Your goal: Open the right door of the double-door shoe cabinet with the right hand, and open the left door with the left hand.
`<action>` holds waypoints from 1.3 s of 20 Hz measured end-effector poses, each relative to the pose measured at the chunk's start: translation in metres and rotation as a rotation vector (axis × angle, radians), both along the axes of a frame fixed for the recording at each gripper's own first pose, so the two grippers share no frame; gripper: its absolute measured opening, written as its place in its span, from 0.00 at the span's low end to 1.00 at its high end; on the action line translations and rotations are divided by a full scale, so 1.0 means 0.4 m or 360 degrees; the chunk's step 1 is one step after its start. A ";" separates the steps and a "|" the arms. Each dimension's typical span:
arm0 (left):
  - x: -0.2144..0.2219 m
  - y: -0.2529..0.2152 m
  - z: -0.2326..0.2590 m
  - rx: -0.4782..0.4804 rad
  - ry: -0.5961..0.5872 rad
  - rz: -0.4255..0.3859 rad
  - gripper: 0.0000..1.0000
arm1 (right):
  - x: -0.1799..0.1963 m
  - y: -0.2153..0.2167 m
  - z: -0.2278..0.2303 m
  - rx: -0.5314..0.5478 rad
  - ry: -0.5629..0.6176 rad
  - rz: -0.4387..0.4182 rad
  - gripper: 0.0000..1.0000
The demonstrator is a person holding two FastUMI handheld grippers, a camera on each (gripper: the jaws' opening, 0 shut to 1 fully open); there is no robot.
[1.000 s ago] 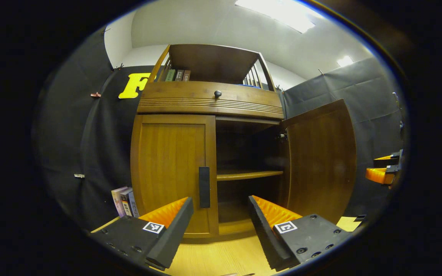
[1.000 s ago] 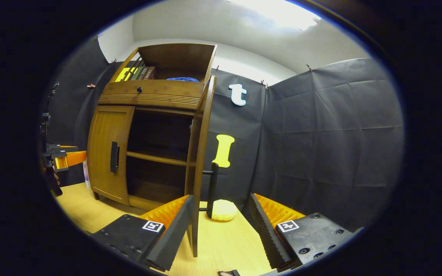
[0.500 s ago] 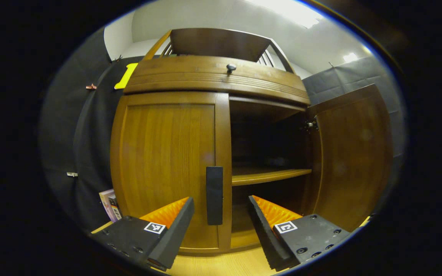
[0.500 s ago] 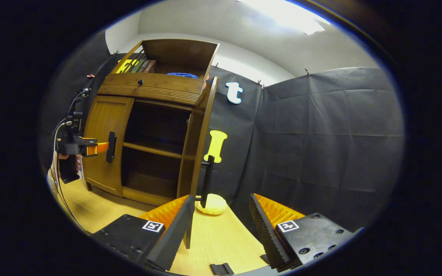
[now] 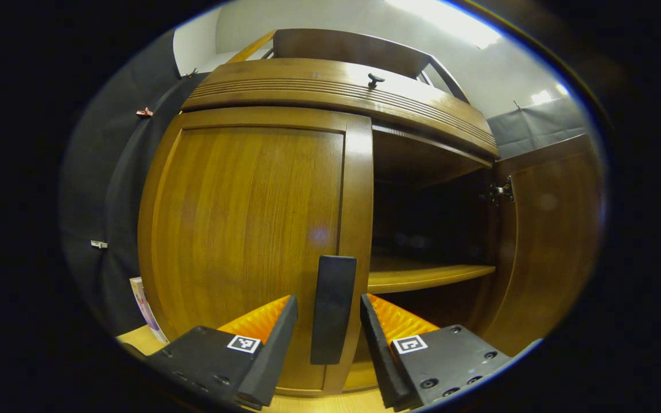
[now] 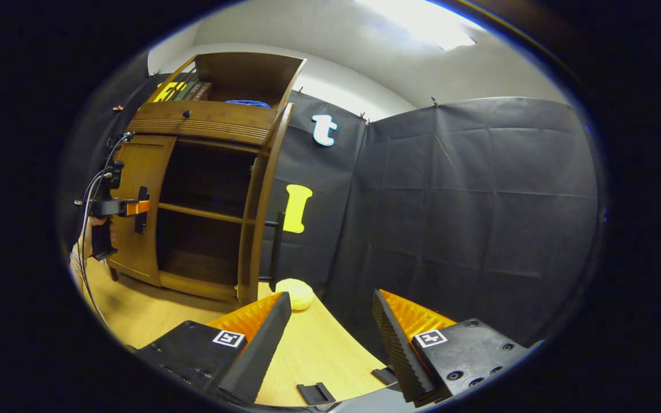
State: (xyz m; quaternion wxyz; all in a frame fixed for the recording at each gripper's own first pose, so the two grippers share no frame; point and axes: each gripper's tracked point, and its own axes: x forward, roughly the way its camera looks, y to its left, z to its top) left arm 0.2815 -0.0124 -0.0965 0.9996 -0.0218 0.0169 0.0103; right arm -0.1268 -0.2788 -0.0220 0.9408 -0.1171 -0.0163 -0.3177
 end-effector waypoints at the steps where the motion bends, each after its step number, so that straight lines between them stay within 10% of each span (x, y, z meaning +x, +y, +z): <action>1: 0.008 0.003 -0.003 0.0005 0.0001 0.0019 0.60 | -0.004 -0.006 0.004 0.0008 -0.0012 -0.0004 0.92; 7: 0.009 -0.006 -0.007 0.0003 -0.0004 0.0017 0.32 | -0.017 -0.038 0.003 0.0019 -0.0016 -0.0059 0.92; 26: -0.192 0.011 0.013 -0.0063 0.0108 -0.0279 0.31 | 0.004 0.048 -0.013 0.0049 0.0026 0.0080 0.92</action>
